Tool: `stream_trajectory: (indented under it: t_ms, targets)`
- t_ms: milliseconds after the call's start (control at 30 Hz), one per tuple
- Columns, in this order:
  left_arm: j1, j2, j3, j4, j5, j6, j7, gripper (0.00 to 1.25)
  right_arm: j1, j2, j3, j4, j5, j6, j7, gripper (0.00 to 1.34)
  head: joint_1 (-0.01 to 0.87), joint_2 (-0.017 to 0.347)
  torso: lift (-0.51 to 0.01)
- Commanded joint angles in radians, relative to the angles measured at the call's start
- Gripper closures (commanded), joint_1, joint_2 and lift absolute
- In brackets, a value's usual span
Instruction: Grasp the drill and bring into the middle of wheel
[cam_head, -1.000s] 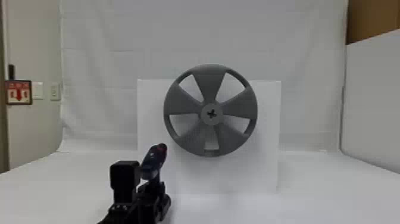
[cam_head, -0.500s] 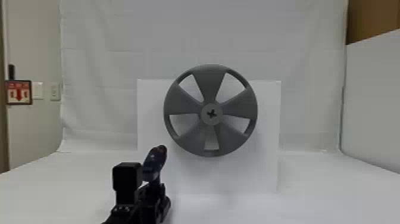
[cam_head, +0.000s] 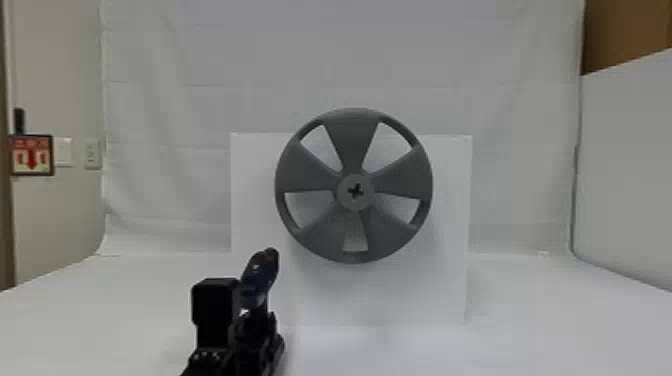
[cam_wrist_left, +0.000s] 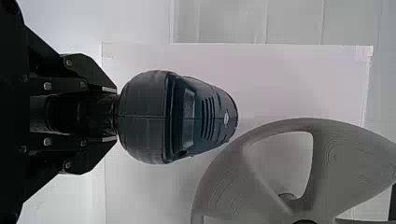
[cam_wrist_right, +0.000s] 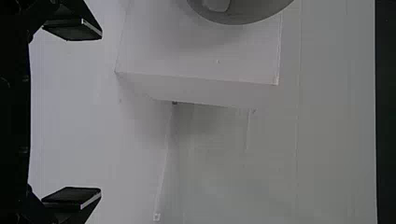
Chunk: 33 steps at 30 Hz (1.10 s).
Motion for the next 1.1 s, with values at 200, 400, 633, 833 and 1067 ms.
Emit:
stream_trajectory:
  t_ms: [200, 400, 633, 833, 1067]
  targets:
    - [-0.002, -0.001, 0.001, 0.009, 0.000, -0.004, 0.001, 1.14, 0.000, 0.001, 0.001, 0.002, 0.000, 0.000, -0.001, 0.12, 0.054, 0.031, -0.403]
    - [0.003, -0.001, 0.004, 0.017, 0.026, -0.032, 0.017, 0.55, 0.002, 0.001, 0.004, 0.002, 0.000, 0.000, 0.001, 0.12, 0.054, 0.031, -0.403]
    - [-0.002, 0.001, 0.004, 0.020, 0.017, -0.030, 0.017, 0.12, 0.002, 0.001, 0.004, 0.002, 0.000, 0.000, 0.001, 0.12, 0.054, 0.031, -0.403]
    - [-0.002, 0.001, 0.004, 0.020, 0.017, -0.025, 0.017, 0.05, 0.002, 0.001, 0.004, 0.003, 0.000, 0.000, 0.001, 0.12, 0.054, 0.031, -0.403]
    - [0.001, -0.001, 0.023, 0.020, -0.020, -0.019, -0.032, 0.01, 0.005, 0.001, 0.003, 0.003, 0.000, 0.000, 0.001, 0.12, 0.054, 0.031, -0.403]
